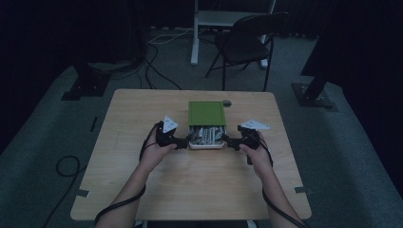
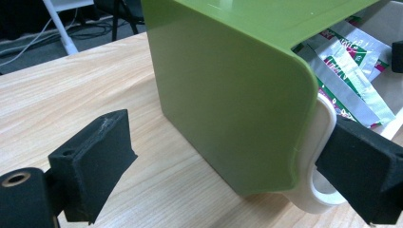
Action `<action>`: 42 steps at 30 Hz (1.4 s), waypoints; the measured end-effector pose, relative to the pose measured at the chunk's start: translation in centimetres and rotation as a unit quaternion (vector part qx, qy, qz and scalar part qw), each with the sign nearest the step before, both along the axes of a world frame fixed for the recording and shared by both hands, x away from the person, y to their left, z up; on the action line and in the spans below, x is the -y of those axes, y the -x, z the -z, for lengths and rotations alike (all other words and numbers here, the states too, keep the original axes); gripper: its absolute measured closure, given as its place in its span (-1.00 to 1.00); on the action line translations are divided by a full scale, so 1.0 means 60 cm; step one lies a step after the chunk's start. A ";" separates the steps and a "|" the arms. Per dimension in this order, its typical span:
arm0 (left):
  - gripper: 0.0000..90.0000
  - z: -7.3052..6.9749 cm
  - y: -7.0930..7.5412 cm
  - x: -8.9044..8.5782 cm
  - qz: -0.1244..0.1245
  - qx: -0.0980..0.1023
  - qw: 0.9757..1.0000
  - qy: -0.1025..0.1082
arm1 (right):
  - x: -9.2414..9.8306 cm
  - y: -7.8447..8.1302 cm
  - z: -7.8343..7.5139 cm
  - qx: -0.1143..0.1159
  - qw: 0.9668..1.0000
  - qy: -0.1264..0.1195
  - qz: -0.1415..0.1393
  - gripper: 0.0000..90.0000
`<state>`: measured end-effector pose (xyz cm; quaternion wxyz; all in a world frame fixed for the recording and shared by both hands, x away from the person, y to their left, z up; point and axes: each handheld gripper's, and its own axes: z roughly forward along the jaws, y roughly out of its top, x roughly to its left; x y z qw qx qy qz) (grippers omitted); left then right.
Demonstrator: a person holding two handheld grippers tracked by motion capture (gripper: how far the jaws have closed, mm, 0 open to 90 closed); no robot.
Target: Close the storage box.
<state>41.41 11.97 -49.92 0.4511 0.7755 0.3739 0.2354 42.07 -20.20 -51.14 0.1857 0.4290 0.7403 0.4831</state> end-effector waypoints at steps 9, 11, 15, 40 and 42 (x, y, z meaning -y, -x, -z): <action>-0.82 0.003 -0.009 0.000 -0.010 -0.001 1.000 0.009 | -0.002 -0.007 0.002 0.001 1.000 -0.005 0.008 -0.73; -0.82 0.003 -0.011 0.000 -0.012 0.000 1.000 0.007 | -0.002 -0.010 0.003 0.000 1.000 -0.008 0.010 -0.73; -0.82 0.004 -0.015 0.002 -0.013 0.001 1.000 0.006 | -0.003 -0.014 0.003 -0.001 1.000 -0.009 0.012 -0.73; -0.82 -0.001 0.015 -0.002 -0.016 -0.006 0.999 0.041 | -0.006 0.004 -0.003 0.014 1.000 -0.019 0.017 -0.71; -0.82 -0.001 0.018 -0.004 -0.015 -0.007 0.999 0.043 | -0.002 0.005 -0.003 0.011 1.000 -0.019 0.019 -0.71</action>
